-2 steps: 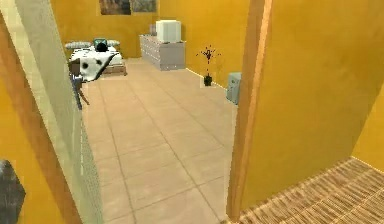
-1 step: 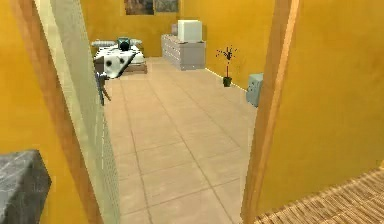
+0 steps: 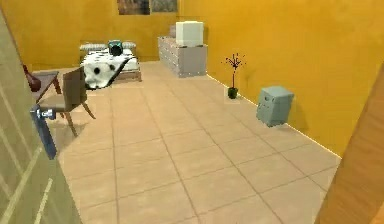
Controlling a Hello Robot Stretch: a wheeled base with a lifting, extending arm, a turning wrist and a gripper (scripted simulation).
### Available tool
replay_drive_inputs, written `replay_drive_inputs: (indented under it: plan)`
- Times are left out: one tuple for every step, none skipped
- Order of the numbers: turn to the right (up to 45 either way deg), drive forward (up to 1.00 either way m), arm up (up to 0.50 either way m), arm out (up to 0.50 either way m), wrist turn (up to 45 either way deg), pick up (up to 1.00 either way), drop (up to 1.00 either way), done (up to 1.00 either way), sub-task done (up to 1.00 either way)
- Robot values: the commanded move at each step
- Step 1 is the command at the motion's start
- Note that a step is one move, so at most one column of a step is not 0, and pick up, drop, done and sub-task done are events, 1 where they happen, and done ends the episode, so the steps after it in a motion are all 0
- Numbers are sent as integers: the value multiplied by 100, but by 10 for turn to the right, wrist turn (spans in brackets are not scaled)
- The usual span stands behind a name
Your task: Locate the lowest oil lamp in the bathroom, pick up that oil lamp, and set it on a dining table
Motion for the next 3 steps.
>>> replay_drive_inputs:
  plan:
    - [-120, 0, 0, 0, 0, 0, 0, 0, 0]
    - [0, 90, 0, 0, 0, 0, 0, 0, 0]
    - [-60, 0, 0, 0, 0, 0, 0, 0, 0]
